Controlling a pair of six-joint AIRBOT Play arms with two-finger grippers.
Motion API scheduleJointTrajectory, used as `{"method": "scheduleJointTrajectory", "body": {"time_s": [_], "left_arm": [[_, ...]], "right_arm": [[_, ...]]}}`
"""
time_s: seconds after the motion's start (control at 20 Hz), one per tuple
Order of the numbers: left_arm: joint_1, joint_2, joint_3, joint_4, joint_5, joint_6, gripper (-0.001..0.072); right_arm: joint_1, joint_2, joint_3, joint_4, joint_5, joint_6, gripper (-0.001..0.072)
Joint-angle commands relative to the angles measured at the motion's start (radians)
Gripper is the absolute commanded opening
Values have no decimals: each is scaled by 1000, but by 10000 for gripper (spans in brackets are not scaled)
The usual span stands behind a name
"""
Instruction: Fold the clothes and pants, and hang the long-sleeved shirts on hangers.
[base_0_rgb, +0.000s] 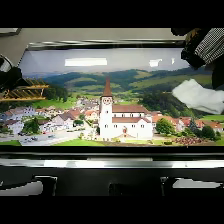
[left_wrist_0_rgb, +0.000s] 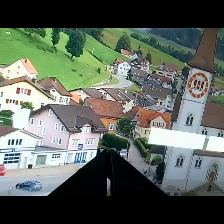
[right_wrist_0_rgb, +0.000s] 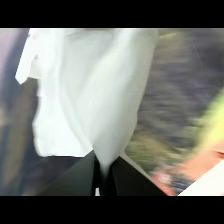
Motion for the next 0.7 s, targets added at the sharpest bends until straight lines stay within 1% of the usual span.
{"method": "scheduleJointTrajectory", "body": {"time_s": [0.0, 0.2, 0.3, 0.4, 0.65], "left_arm": [[1, 1, 0, 0, -32, 0, 14], [1, 1, 0, 0, -32, 0, 15], [1, 0, 0, 0, -32, 0, 14], [1, 0, 0, 0, -32, 0, 14], [1, 0, 0, 0, -32, 0, 15]], "right_arm": [[-122, 99, -175, -248, 8, 111, 26], [-146, 271, -471, -481, -29, 220, 26], [-146, 333, -565, -537, -54, 259, 27], [-146, 363, -621, -569, -61, 264, 27], [-146, 367, -651, -678, 23, 266, 27]]}}
